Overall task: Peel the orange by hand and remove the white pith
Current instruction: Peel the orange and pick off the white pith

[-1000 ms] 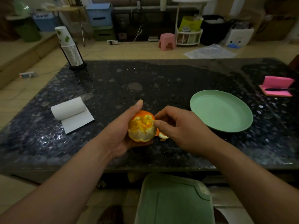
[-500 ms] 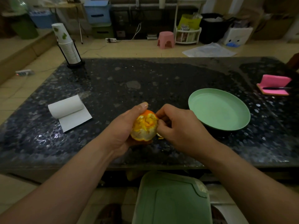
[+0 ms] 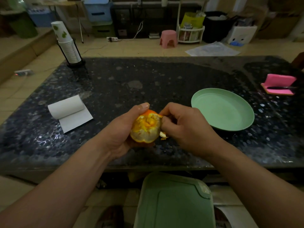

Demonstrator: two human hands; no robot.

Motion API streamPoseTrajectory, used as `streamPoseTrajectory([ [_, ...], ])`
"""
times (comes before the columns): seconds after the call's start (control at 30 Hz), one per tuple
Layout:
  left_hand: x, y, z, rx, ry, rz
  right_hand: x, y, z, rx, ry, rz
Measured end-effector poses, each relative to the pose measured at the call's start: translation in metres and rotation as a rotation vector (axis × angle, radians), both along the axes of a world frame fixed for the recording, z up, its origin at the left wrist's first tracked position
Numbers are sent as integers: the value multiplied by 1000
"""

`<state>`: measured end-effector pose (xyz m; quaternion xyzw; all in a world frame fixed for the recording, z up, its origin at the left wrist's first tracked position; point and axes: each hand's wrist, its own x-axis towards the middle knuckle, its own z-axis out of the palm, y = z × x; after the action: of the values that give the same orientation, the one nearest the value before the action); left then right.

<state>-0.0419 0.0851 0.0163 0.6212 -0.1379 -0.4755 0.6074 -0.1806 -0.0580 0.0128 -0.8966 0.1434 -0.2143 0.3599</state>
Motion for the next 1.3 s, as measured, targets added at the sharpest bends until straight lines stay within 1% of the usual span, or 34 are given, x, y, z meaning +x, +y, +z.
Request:
streamPoseTrajectory([
  [0.03,0,0,0,2,-1,0,-1,0,1,3,8,11],
  [0.07,-1,0,0,8,-6,2,-2,-1,2,-52,32,26],
  [0.17,-3,-2,1,33,-34,1,-3,-2,5,-364,161,59],
  [0.2,-4,-2,1,37,-54,-5,-2,-1,5,-412,179,59],
  [0.27,-5,-3,2,30,-83,-15,-1,1,2,-409,169,55],
  [0.3,-6,-2,1,18,-88,-17,-1,1,1,-355,145,46],
  [0.4,-7,-1,2,-34,-74,-19,-2,-1,-1,-67,46,-12],
  [0.43,-6,-1,2,-51,-70,-18,-1,-1,-1,-1,25,-34],
  [0.53,-4,0,2,-77,-53,-13,2,0,2,195,40,-64],
  [0.63,-2,3,1,-90,-31,-38,1,-5,9,451,78,9],
  [0.7,0,4,2,-104,-17,-30,-2,-6,14,488,89,60],
  [0.73,1,3,3,-103,-14,-18,-3,-5,15,452,92,65],
  [0.8,3,1,4,-100,-28,-9,-4,-2,14,276,115,31],
  [0.87,2,-1,1,-101,-113,-44,-4,-1,11,28,165,-4],
  [0.93,-1,-2,-2,-94,-230,-59,-5,-2,10,-139,249,21],
  [1.0,-4,-1,-6,-90,-301,-65,-7,-2,8,-213,288,58],
  [1.07,-5,0,-9,-97,-335,-75,-7,-2,7,-202,263,67],
  [1.13,-4,0,-11,-109,-285,-52,-6,-3,3,-87,206,26],
  [1.17,-3,0,-11,-123,-226,-38,-4,-4,1,51,179,-3],
  [1.2,-3,0,-11,-136,-152,-28,-2,-6,-1,268,151,-17],
  [1.3,-4,1,-10,-188,80,7,6,-1,-8,1111,31,-20],
])
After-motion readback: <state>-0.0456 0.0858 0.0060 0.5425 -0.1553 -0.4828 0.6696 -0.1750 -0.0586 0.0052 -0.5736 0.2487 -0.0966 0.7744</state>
